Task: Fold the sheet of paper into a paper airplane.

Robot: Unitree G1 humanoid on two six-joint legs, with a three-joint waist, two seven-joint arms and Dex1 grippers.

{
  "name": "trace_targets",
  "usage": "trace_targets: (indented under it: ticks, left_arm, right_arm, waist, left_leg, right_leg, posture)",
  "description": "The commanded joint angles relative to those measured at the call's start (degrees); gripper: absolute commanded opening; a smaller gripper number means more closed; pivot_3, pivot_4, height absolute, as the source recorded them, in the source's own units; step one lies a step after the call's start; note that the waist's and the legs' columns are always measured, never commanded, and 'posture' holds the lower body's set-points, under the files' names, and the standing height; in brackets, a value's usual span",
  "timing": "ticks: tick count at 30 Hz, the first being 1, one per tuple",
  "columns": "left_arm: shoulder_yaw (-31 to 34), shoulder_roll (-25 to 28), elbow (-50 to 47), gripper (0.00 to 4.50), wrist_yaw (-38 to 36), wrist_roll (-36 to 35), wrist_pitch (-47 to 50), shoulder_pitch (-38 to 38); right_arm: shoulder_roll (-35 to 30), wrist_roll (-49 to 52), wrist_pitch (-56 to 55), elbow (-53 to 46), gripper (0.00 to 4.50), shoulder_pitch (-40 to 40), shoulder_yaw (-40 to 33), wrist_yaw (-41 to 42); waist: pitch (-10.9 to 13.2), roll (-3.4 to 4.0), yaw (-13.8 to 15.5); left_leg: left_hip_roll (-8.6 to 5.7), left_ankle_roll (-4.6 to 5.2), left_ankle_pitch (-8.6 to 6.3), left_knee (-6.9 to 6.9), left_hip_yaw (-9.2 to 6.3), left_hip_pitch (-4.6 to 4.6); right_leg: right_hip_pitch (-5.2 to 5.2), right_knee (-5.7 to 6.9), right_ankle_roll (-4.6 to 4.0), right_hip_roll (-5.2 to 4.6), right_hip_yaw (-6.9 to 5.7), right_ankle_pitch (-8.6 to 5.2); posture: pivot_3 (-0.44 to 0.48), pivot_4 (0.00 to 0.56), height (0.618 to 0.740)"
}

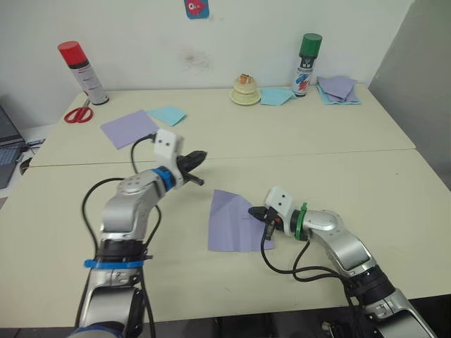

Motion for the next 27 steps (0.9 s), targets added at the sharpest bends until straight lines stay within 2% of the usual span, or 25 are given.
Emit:
trace_targets:
  ticks: [1, 6, 12, 17, 26, 27]
  left_arm:
    - [0.6, -0.3, -5.6, 0.68, -0.8, -4.0, 2.7, 3.6]
    - [-1.3, -1.5, -7.9, 2.25, 0.3, -5.3, 5.5, 5.8]
    - [-5.1, -3.1, -9.6, 2.25, 0.2, -6.6, 7.9, 7.1]
    - [-9.3, -1.7, -8.0, 2.25, 0.1, -3.9, 7.0, 7.3]
    - [-12.8, -0.2, -6.5, 2.25, -2.0, -2.0, 3.8, 7.3]
    - [-13.2, 0.0, -6.3, 1.85, -2.3, -1.8, 3.5, 7.2]
  right_arm:
    - [0.4, -1.1, 0.3, 1.8, 0.00, 0.0, 1.5, 0.6]
    - [0.2, -1.2, 0.1, 2.2, 0.00, -0.2, 1.5, 1.2]
    - [-0.2, -1.4, -0.1, 2.2, 0.00, 0.1, 1.3, 1.5]
    - [-0.3, -1.6, 0.2, 1.4, 0.00, 0.7, 1.2, 1.2]
    - [-0.5, -1.8, 0.5, 0.4, 0.00, 1.7, 1.0, 0.6]
    - [-0.5, -1.8, 0.6, 0.4, 0.00, 1.7, 0.9, 0.6]
  waist:
    - [0.0, -0.01, 0.4]
    - [0.1, -0.09, 1.1]
    - [0.1, -0.09, 1.0]
    - [0.1, -0.09, 1.0]
    - [0.1, -0.09, 1.0]
    - [0.1, -0.09, 1.0]
  left_leg:
    - [-0.02, 0.00, 0.00, 0.01, -0.01, -0.03]
    - [-0.07, 0.21, -0.12, 0.08, -0.08, -0.06]
    - [-0.09, 0.18, -0.10, 0.07, -0.05, -0.04]
    - [-0.08, 0.17, -0.10, 0.03, -0.06, -0.04]
    - [-0.10, 0.19, -0.11, 0.02, -0.05, -0.04]
    - [-0.11, 0.19, -0.11, 0.02, -0.05, -0.04]
  right_leg:
    - [0.00, -0.01, 0.00, -0.01, 0.00, 0.00]
    - [0.05, -0.01, -0.01, -0.02, -0.08, 0.01]
    - [0.07, -0.02, -0.01, -0.02, -0.04, 0.01]
    - [0.06, -0.04, -0.01, -0.02, -0.05, 0.01]
    - [0.07, -0.08, -0.01, -0.02, -0.04, 0.00]
    - [0.07, -0.09, -0.01, -0.02, -0.04, 0.00]
  posture:
    - [0.000, 0.150, 0.740]
    - [0.000, 0.150, 0.740]
    - [0.000, 0.150, 0.740]
    - [0.000, 0.150, 0.740]
    - [0.000, 0.150, 0.740]
    - [0.000, 0.150, 0.740]
